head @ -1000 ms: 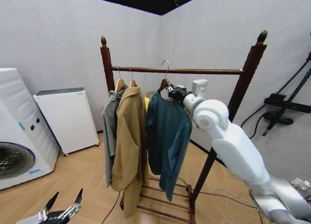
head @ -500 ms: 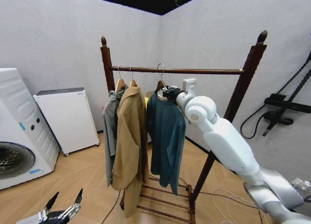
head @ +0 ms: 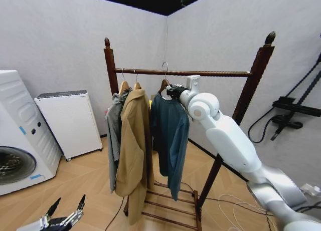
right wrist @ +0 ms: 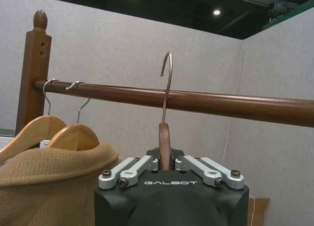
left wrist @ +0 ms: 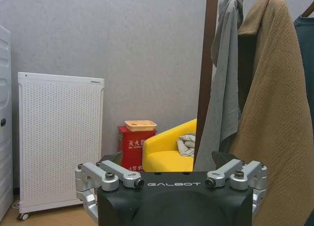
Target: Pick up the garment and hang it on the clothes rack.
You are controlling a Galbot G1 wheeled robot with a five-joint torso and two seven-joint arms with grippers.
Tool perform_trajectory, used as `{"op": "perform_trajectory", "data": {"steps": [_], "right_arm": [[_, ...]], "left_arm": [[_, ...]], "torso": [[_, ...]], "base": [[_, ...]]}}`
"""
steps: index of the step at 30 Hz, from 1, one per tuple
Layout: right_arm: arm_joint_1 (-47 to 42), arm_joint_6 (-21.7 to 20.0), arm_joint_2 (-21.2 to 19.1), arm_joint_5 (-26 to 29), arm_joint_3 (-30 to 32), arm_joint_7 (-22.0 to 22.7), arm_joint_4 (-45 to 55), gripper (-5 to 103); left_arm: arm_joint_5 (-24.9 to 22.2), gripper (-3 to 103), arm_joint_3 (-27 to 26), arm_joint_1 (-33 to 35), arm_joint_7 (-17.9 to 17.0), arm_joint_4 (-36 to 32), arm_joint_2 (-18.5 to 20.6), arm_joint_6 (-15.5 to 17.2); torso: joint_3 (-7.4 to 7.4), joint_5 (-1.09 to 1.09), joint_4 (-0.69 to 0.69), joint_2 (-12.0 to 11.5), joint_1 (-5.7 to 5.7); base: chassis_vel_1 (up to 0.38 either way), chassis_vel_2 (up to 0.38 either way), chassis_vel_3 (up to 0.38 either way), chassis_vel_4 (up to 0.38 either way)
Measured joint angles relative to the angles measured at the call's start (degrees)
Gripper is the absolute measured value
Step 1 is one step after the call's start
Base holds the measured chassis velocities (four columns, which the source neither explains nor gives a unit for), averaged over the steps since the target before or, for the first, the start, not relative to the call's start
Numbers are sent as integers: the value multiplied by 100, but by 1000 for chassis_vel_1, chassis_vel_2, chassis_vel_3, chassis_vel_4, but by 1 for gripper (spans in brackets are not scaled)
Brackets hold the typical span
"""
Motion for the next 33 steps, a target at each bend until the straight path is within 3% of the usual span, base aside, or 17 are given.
{"op": "perform_trajectory", "data": {"steps": [18,20,22,24,25,27,30,31,33], "right_arm": [[-19,-47,167,111,-160,-77,-130,9],[-26,-48,155,170,-129,-82,-25,14],[-112,-37,51,358,-64,-91,167,30],[-155,-27,2,452,-20,-97,234,30],[-329,41,-142,724,152,-104,451,41],[-401,55,-203,797,218,-106,537,41],[-831,124,-572,1093,637,-142,1054,57],[-831,124,-572,1093,637,-142,1054,57],[-1277,171,-973,1698,1198,-88,1757,68]], "left_arm": [[0,100,0,0,0,0,0,0],[0,100,0,0,0,0,0,0],[0,100,0,0,0,0,0,0],[0,100,0,0,0,0,0,0],[0,100,0,0,0,0,0,0],[0,100,0,0,0,0,0,0],[0,100,0,0,0,0,0,0],[0,100,0,0,0,0,0,0],[0,100,0,0,0,0,0,0]], "torso": [[1,0,0,-1,0],[0,-2,0,0,0],[0,-1,1,0,0],[0,1,1,0,0],[0,0,0,0,0],[0,0,1,0,0],[0,2,-1,0,0],[0,2,-1,0,0],[0,2,0,0,0]], "base": [[0,0,0,0],[0,0,0,0],[0,0,0,0],[0,0,0,0],[0,0,0,0],[0,0,0,0],[0,0,0,0],[0,0,0,0],[0,0,0,0]]}}
